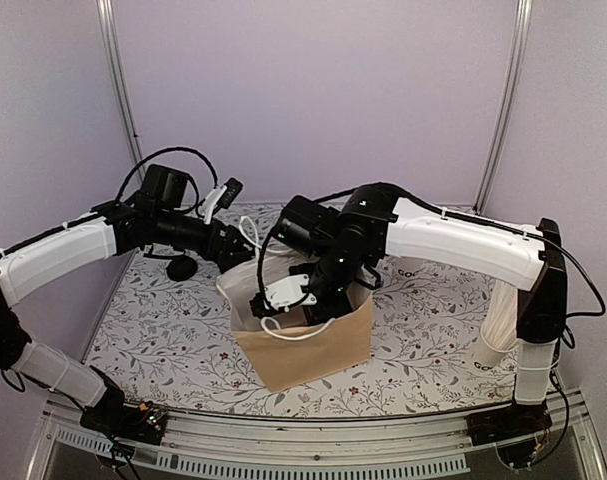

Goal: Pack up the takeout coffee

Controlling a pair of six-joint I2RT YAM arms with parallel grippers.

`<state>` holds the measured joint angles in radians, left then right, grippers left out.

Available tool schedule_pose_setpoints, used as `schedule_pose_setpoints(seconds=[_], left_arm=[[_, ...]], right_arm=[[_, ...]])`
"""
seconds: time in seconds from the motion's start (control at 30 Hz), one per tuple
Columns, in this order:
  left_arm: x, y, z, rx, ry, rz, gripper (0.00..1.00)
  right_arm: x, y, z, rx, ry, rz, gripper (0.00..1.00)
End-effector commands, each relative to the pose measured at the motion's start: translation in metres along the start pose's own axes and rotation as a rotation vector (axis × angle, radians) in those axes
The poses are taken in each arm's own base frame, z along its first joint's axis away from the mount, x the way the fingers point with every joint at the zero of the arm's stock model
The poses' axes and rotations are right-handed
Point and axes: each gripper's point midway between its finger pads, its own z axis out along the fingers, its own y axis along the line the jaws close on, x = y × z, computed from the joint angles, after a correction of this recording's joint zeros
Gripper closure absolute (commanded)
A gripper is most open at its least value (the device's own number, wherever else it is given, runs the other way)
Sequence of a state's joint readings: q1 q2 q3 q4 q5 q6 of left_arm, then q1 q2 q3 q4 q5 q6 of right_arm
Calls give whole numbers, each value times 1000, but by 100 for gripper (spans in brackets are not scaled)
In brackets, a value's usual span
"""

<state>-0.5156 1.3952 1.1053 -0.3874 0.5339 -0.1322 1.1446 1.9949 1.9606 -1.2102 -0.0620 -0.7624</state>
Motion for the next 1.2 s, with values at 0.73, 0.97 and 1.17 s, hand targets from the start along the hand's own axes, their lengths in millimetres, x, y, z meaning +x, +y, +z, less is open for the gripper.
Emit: schedule_pose_setpoints(seconds=[0.73, 0.97, 1.17], left_arm=[[13, -110, -43, 234, 117, 232, 38], [15, -110, -31, 225, 157, 241, 51], [16, -114, -22, 241, 182, 239, 67]], right_arm=[[-22, 9, -36, 2, -157, -56, 1], [-25, 7, -49, 30, -179, -69, 1], [-31, -1, -69, 93, -216, -104, 1]])
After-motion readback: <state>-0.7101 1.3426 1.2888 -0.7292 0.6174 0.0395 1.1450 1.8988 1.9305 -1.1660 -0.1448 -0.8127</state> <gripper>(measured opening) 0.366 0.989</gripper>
